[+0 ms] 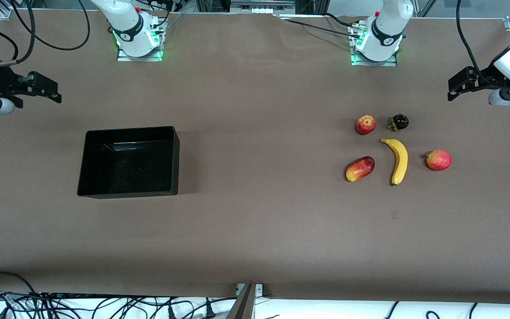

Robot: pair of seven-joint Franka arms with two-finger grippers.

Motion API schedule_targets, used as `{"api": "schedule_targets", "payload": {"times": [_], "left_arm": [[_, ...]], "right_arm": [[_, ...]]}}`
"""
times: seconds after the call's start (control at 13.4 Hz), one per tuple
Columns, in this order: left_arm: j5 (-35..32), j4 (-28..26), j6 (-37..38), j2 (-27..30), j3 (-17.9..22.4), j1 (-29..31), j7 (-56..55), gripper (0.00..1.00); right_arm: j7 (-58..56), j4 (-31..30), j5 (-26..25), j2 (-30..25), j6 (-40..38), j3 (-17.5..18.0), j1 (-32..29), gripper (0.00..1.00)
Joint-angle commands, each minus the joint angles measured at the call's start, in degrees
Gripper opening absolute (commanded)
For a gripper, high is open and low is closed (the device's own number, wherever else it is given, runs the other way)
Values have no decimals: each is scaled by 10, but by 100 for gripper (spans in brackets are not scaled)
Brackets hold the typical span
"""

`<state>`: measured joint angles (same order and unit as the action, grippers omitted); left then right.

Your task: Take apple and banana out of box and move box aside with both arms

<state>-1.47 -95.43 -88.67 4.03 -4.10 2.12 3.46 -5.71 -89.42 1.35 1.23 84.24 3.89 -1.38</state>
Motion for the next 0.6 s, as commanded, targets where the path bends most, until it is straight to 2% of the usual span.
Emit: {"api": "schedule_targets", "payload": {"times": [0.0, 0.15, 0.52], "left_arm": [[-13, 20, 14, -9, -2, 0, -6, 100], [-13, 19, 14, -9, -2, 0, -6, 100], [-13, 20, 14, -9, -3, -2, -4, 100]], "right_arm": [[14, -25, 1, -22, 5, 13, 1, 100], [12, -17, 17, -16, 11, 15, 0, 100], [5, -13, 18, -7, 13, 13, -2, 100]]}}
